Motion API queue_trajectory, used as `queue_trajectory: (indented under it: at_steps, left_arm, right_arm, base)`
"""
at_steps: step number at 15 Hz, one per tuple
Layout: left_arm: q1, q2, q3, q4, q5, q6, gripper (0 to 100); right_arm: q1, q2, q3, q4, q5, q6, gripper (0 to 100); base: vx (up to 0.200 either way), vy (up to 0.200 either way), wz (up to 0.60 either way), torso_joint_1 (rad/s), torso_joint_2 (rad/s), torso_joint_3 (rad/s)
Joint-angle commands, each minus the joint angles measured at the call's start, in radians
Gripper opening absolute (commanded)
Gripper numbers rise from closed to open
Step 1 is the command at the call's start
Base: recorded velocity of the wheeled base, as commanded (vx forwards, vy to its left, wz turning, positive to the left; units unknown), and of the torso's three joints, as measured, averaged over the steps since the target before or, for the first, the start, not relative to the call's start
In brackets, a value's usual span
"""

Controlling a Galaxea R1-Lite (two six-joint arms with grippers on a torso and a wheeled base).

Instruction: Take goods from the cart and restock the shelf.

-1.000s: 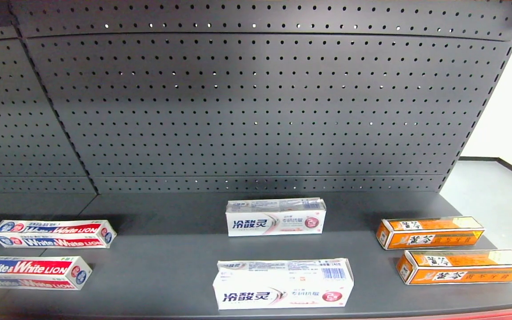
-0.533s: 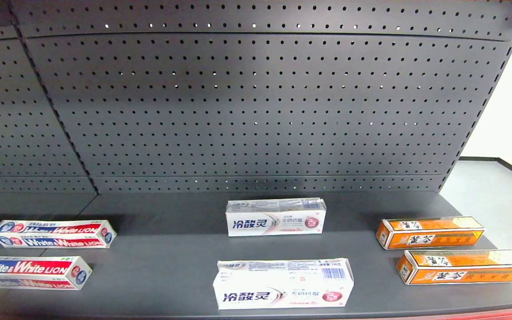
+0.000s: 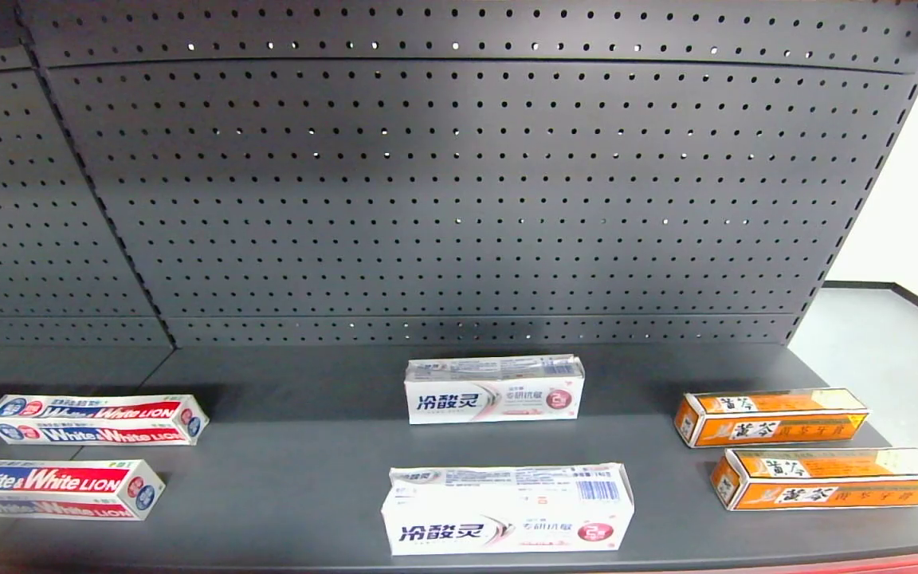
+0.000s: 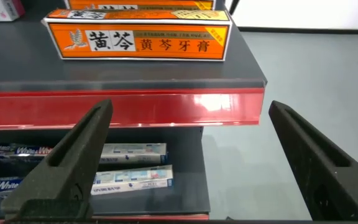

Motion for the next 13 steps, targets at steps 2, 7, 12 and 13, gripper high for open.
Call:
queue_trajectory:
  at_steps: [2,7,12,13]
  left_arm:
    - [0.000,0.002,0.000,0.000,-0.010,0.001,100]
    - [0.000,0.002,0.000,0.000,-0.012,0.001,100]
    - [0.000,0.002,0.000,0.000,-0.012,0.001,100]
    - [0.000,0.002,0.000,0.000,-0.012,0.001,100]
  right_arm:
    - [0.033,-0.064,0.000,-0.002,0.000,0.000,100]
    - [0.033,-0.064,0.000,-0.002,0.000,0.000,100]
    - [0.033,-0.064,0.000,-0.002,0.000,0.000,100]
    - [0.031,-0.064,0.000,-0.002,0.000,0.002,100]
  base:
    - [0.000,0.000,0.00,0.000,0.00,0.000]
    - [0.000,0.000,0.00,0.000,0.00,0.000]
    - [0.000,0.000,0.00,0.000,0.00,0.000]
    - [0.000,0.000,0.00,0.000,0.00,0.000]
